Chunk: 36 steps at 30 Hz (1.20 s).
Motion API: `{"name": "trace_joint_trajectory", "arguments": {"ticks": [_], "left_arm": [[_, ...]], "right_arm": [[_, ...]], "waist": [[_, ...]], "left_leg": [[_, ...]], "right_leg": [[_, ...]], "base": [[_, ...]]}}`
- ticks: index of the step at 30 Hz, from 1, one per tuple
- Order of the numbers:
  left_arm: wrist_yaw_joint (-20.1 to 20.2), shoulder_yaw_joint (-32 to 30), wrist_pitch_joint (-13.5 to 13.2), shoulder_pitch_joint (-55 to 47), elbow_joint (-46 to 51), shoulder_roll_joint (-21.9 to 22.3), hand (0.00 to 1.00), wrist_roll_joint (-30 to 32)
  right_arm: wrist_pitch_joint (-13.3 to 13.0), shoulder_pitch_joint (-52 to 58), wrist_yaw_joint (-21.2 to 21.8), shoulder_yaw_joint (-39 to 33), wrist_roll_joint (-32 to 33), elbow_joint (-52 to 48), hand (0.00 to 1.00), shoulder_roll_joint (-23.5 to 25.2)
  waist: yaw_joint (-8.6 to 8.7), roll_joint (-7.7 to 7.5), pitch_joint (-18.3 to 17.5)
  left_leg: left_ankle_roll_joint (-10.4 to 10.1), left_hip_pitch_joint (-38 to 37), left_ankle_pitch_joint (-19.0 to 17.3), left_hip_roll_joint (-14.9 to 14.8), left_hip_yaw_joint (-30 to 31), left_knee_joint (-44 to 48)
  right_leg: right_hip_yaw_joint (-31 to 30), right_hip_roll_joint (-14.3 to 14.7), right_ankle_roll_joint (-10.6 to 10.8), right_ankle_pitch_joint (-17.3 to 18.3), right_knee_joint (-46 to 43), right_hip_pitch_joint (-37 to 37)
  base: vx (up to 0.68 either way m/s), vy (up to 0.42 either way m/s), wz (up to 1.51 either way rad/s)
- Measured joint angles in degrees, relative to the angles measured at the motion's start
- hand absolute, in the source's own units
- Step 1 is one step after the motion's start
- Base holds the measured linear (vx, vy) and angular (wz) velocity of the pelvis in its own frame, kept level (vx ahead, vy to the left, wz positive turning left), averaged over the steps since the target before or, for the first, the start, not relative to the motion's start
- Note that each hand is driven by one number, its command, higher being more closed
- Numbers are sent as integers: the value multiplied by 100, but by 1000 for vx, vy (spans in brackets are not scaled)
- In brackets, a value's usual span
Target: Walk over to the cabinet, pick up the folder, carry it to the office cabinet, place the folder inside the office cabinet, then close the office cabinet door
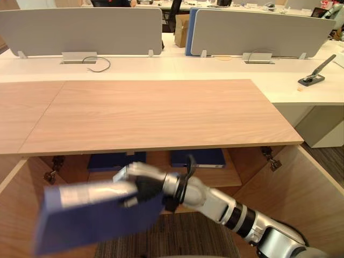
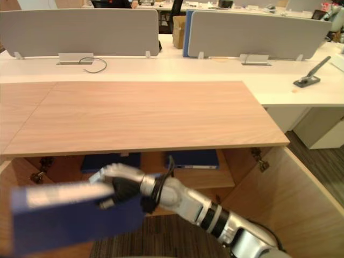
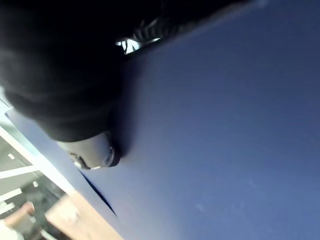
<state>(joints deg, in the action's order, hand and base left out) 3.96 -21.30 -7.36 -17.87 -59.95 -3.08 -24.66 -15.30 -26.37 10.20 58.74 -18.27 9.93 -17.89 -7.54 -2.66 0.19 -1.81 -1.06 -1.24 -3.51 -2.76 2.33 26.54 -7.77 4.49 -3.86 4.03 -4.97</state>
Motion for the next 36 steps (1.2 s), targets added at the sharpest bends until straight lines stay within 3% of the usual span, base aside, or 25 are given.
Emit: {"name": "trace_joint_trajectory", "arguments": {"ticks": [4, 8, 12, 15, 18, 19, 20, 21, 23, 24, 25, 28, 32, 36], "left_arm": [[-32, 241, 33, 32, -21, -100, 0, 14], [-27, 468, 15, 222, -3, -178, 0, 188], [-30, 484, 11, 293, -3, -178, 0, 408], [-45, 563, 7, 321, 21, -176, 0, 494], [-61, 595, 6, 318, 126, -130, 0, 595], [-64, 593, 5, 318, 141, -115, 0, 630], [-67, 592, 6, 318, 151, -111, 0, 635], [-85, 579, 12, 314, 159, -104, 0, 619], [-113, 566, 22, 300, 161, -93, 0, 563], [-162, 522, 59, 283, 162, -45, 0, 307], [-175, 523, 70, 286, 166, -41, 0, 257], [-236, 515, 107, 281, 282, 17, 0, 42], [-239, 506, 168, 264, 457, 78, 0, -40], [-239, 515, 206, 249, 609, 139, 0, -33]], "right_arm": [[13, 133, -62, -271, -580, 1270, 100, -84], [50, 159, -132, -298, -1696, 2384, 100, -153], [182, 449, -52, -372, -1888, 3015, 100, -163], [315, 817, 22, -1058, -1862, 3636, 100, 70], [714, 859, -186, -2511, -1230, 4397, 100, 409], [892, 845, -375, -3158, -529, 4653, 100, 506], [932, 829, -479, -3548, -236, 4775, 100, 537], [1094, 752, -756, -4714, 1453, 5196, 100, 649], [1114, 771, -878, -5288, 2956, 5386, 100, 772], [1072, 784, -1115, -5697, 4974, 5402, 100, 1005], [1064, 783, -1122, -5752, 5270, 5402, 100, 1046], [928, 774, -1158, -6012, 7625, 5353, 100, 1416], [595, 636, -1145, -6329, 9225, 4789, 100, 1800], [193, 296, -1069, -6434, 9744, 4108, 100, 1871]], "waist": [[59, 9, 148], [23, 18, 257], [17, 57, 323], [14, 121, 364], [9, 205, 411], [-9, 223, 403], [-19, 225, 404], [-23, 228, 407], [-30, 228, 407], [-23, 245, 417], [-22, 250, 420], [-111, 265, 429], [-161, 313, 578], [-179, 495, 963]], "left_leg": [[19, 3, 13, 28, 6, -1], [19, 6, 13, 30, 6, -15], [21, 39, 14, 36, 9, -17], [22, 35, 14, 41, 27, -16], [31, -4, 21, 49, 45, -15], [34, -10, 23, 50, 70, -15], [38, -8, 26, 53, 90, -15], [39, -5, 51, 71, 196, -30], [34, -10, 66, 72, 222, -49], [21, -18, 124, 71, 222, -124], [20, -16, 130, 71, 222, -133], [24, -14, 140, 75, 222, -144], [62, 82, 48, 116, 228, 86], [110, 612, -397, 66, 215, 1075]], "right_leg": [[0, -39, 1, 0, -56, 19], [-1, -38, 6, 3, -53, 66], [0, -38, 8, 6, -51, 71], [1, -39, 13, 9, -52, 59], [9, -46, 16, 12, -63, 11], [31, -48, 22, 18, -72, -2], [50, -50, 24, 20, -76, -1], [157, -60, 37, 32, -80, -19], [183, -60, 41, 37, -80, -31], [183, -58, 39, 36, -79, -31], [183, -58, 39, 36, -80, -29], [184, -58, 39, 34, -71, -30], [183, -119, 41, 31, -117, -28], [117, -159, 46, 39, -360, 153]], "base": [[-27, 42, 0], [-14, 23, 0], [19, 14, 0], [0, 10, 0], [-11, 7, 2], [-17, 9, 8], [-50, 14, 23], [-49, 11, 25], [-36, 15, 14], [0, 0, 0], [0, 0, 0], [0, 0, 0], [-8, 23, 0], [-83, 86, -6]]}}
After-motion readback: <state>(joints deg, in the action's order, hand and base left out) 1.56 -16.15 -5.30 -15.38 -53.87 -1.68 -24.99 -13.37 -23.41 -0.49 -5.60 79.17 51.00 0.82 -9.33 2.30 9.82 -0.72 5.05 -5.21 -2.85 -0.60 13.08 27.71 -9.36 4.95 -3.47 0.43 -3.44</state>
